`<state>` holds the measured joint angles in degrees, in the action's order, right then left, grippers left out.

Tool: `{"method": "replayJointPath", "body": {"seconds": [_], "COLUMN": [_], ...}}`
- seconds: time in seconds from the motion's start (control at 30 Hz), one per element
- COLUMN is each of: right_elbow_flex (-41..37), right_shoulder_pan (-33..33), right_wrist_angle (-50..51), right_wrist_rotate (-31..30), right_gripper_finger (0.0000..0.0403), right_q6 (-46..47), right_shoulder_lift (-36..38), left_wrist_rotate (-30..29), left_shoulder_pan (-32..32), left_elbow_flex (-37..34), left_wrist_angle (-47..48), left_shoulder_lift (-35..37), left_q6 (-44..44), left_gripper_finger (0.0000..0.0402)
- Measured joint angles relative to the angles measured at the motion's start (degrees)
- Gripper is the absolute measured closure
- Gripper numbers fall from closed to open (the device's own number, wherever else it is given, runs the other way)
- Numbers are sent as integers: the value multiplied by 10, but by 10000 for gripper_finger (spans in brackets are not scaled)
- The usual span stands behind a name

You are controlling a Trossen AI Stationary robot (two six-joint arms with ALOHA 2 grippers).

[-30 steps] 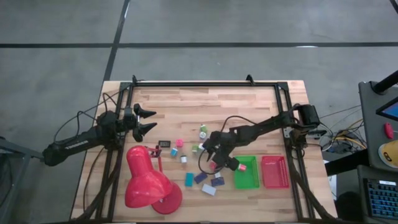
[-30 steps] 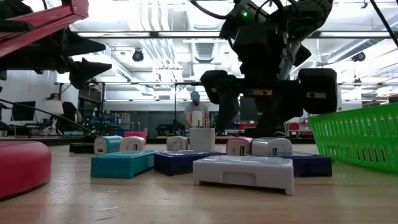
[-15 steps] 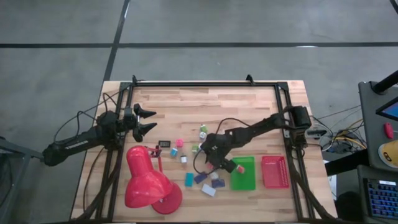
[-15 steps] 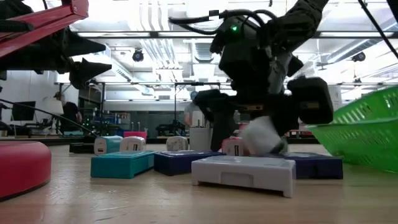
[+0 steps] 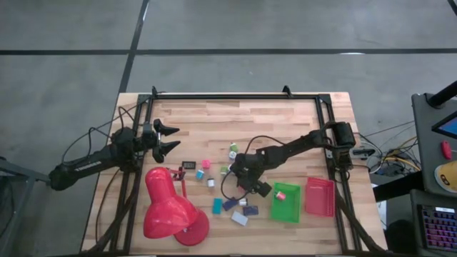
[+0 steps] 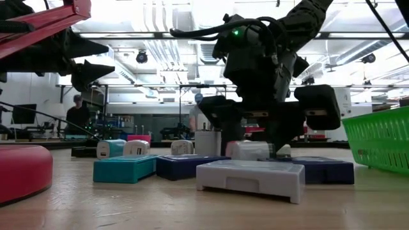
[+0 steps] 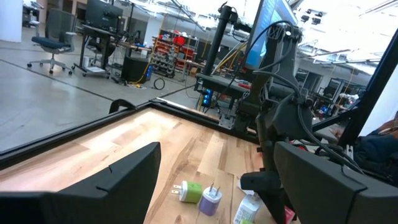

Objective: Pick & Place Office items
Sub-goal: Put the pink charger adapter into the green basket

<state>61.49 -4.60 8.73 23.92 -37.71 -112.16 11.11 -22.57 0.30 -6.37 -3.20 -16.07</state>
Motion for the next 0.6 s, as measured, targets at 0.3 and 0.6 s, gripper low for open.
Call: {"method": "replayJointPath", "body": {"seconds": [0.3,0.6], "right_elbow_flex": [0,17], "right_shoulder_pan": [0,1], "right_wrist_angle": [0,1], "right_wrist_rotate": [-7,-62], "right_gripper_finger": [223,262], "right_q6": [0,-18], "right_shoulder_lift": [0,2], "left_wrist_rotate": [0,0], "left_shoulder_pan": [0,0], "left_elbow_flex": [0,0], "left_wrist_angle": [0,0], "left_shoulder_lift": [0,0], "left_q6": [0,0], "left_gripper_finger": [82,82]}}
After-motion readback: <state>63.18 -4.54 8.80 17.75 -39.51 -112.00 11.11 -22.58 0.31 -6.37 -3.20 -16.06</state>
